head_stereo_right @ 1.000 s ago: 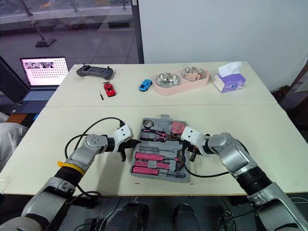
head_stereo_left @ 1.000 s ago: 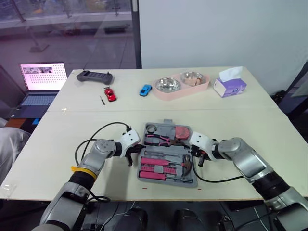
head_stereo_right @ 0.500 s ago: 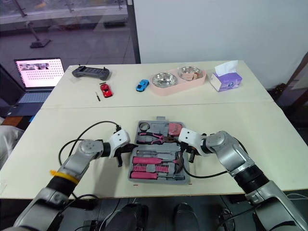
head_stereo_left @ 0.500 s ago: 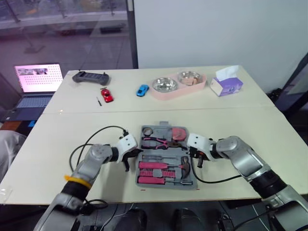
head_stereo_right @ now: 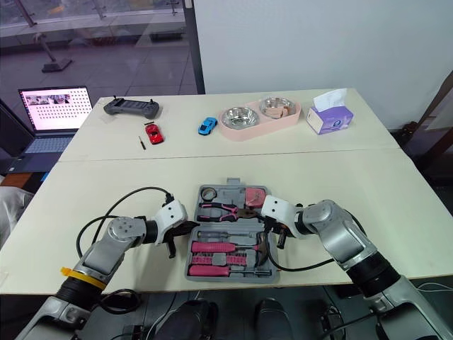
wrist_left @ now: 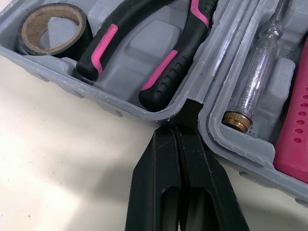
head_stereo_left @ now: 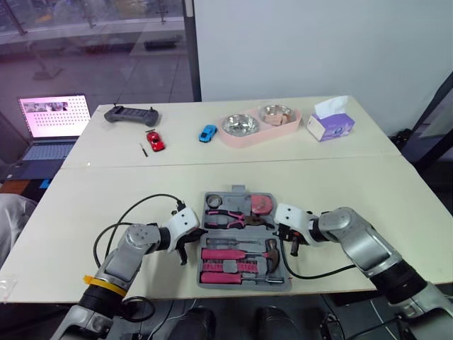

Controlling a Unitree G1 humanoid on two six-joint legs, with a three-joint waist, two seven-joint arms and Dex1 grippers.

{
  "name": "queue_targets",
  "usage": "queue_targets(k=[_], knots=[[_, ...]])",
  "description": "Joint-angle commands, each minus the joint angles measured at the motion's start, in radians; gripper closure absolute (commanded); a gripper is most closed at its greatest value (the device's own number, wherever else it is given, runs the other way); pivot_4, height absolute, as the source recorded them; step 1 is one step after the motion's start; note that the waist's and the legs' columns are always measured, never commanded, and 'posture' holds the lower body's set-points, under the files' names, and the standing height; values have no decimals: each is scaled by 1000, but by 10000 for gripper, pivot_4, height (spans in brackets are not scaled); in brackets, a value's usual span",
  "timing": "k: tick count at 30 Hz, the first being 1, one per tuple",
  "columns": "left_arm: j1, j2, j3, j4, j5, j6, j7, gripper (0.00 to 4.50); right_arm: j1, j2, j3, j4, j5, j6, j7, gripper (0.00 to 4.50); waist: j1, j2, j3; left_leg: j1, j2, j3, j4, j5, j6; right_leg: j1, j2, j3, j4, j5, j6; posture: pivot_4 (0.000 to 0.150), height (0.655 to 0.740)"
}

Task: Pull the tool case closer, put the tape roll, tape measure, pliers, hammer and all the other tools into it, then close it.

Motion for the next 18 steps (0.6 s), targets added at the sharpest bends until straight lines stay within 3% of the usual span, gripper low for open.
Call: queue_targets(k=[1,18], knots=[[39,-12,-51,-5,-6,22,-16,45000,-15,28,12,-41,13,-32,15,44350,0,0,0,0,0,0,0,0,0,0,0,0,0,0,0,1500,7400],[84,21,-40,-63,-11,51,5,45000,-20,23,13,-23,-4,-47,36,44350,-1,0,0,0,0,0,0,0,0,0,0,0,0,0,0,1500,7400]])
